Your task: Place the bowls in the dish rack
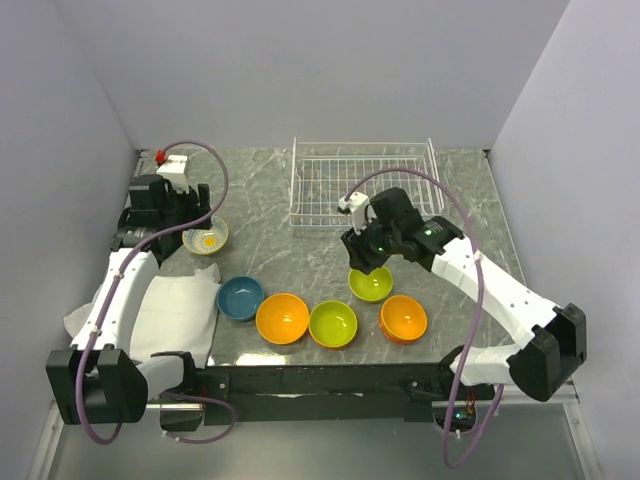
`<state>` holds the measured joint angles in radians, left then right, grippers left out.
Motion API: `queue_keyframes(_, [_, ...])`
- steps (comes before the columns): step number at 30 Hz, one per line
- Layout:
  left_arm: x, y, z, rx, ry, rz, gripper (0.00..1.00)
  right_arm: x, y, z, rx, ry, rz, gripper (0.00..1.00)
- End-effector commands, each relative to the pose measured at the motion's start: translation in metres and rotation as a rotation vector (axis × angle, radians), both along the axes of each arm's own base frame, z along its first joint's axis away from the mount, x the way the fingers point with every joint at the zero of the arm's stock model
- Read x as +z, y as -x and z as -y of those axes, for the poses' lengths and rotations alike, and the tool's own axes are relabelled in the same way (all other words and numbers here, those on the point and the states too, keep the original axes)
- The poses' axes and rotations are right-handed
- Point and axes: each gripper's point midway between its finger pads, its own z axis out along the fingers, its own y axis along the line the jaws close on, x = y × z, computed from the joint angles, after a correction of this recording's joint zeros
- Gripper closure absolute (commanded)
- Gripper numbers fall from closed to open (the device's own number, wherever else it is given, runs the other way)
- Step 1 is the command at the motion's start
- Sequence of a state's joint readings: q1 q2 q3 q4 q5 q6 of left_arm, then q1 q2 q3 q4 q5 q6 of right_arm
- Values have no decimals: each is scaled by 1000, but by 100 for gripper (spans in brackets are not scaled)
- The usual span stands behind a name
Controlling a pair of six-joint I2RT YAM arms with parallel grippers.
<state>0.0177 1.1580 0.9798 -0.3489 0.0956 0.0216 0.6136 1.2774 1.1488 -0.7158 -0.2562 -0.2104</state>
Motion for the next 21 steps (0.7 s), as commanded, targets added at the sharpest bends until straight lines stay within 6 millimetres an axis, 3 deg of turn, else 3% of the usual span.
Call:
queue_keyframes(1, [30, -2, -18, 136, -20, 105, 3, -3, -20, -23, -293, -103, -97, 51])
queue_keyframes(3, [31, 1, -15, 135, 4, 109, 3, -18, -22, -27, -354, -61, -146, 51])
queue_keyframes(5, [32, 5, -17, 139, 30, 111, 3, -20, -29, -31, -423, -53, -169, 53])
queue_keyframes(6, [33, 6, -19, 153, 40, 115, 3, -31, -27, -33, -439, -16, -195, 54])
queue_keyframes(10, [31, 12, -29, 179, 35, 112, 3, -45, -33, -34, -542, 42, -199, 57])
queue_keyframes(21, [27, 28, -35, 190, -11, 123, 3, -69, -29, -13, -731, 192, -154, 61])
